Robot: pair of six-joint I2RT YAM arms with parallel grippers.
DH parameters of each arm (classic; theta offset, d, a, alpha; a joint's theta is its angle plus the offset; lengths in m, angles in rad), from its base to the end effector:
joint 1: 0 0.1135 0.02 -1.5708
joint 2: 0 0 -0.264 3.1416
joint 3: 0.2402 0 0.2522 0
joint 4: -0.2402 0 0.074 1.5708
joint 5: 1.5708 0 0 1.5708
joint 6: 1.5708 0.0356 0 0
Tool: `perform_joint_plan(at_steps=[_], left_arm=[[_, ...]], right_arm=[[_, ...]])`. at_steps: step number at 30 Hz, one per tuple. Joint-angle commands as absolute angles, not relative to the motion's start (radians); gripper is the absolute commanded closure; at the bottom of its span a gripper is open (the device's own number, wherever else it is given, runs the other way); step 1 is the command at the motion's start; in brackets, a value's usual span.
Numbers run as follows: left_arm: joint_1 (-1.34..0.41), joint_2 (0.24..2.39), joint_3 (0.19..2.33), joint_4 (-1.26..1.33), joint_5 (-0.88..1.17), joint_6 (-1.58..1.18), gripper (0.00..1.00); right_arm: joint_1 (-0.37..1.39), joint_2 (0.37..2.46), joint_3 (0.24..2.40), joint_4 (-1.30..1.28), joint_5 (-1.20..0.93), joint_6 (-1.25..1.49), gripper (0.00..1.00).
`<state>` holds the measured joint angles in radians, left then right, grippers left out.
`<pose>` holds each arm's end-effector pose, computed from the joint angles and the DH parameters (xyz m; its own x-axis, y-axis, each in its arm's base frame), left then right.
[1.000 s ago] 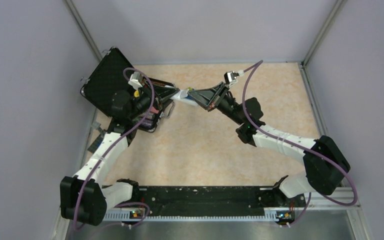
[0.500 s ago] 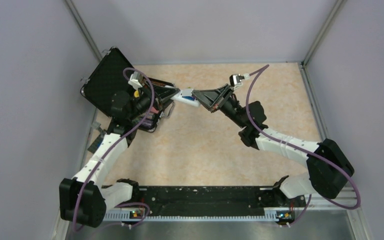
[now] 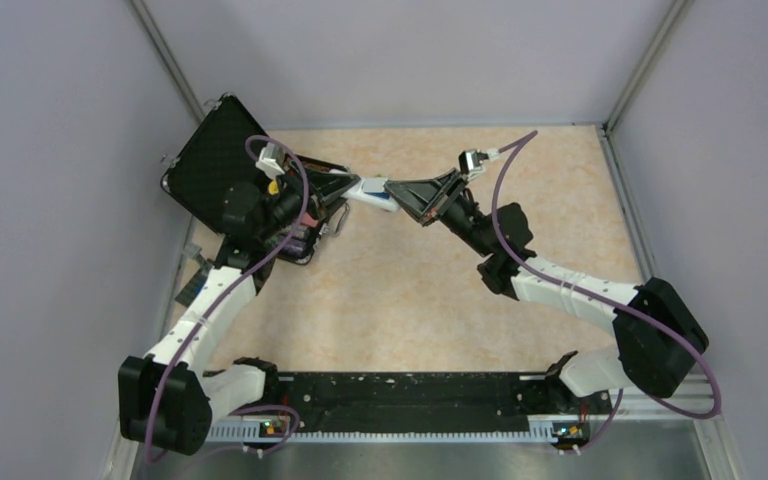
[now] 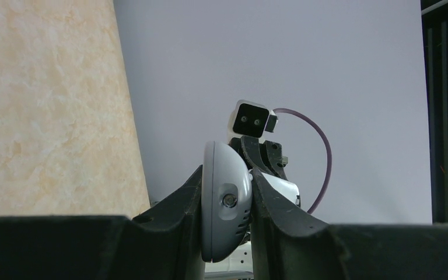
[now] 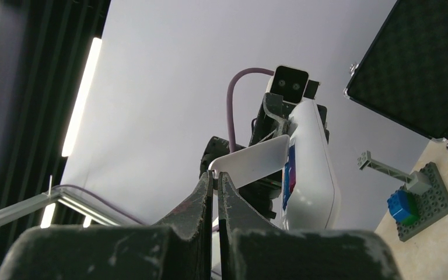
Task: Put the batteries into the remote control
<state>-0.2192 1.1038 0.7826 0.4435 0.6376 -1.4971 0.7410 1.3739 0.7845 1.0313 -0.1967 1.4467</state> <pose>0.2437 -0.0760 0.3413 -0.7406 -0.6560 -0.1455 0.1741 0.0218 -0.9845 0.2194 0.2102 0.3327 -0.7472 0.6354 -0.1948 -0.4112 -0.2117 0.8866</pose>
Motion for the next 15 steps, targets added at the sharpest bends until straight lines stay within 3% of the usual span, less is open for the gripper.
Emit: perform_joint_plan(at_steps=[1,15], left_arm=[[-0.23,1.088,0.8,0.571,0.617,-1.509,1.0],[-0.239,1.094,0.812,0.558,0.613,-1.508,1.0]], right_arm=[[0.731,1.352,0.779,1.028,-0.216,1.469,1.0],[0.73,1.331,0.773,0.908,-0.227,1.433,1.0]])
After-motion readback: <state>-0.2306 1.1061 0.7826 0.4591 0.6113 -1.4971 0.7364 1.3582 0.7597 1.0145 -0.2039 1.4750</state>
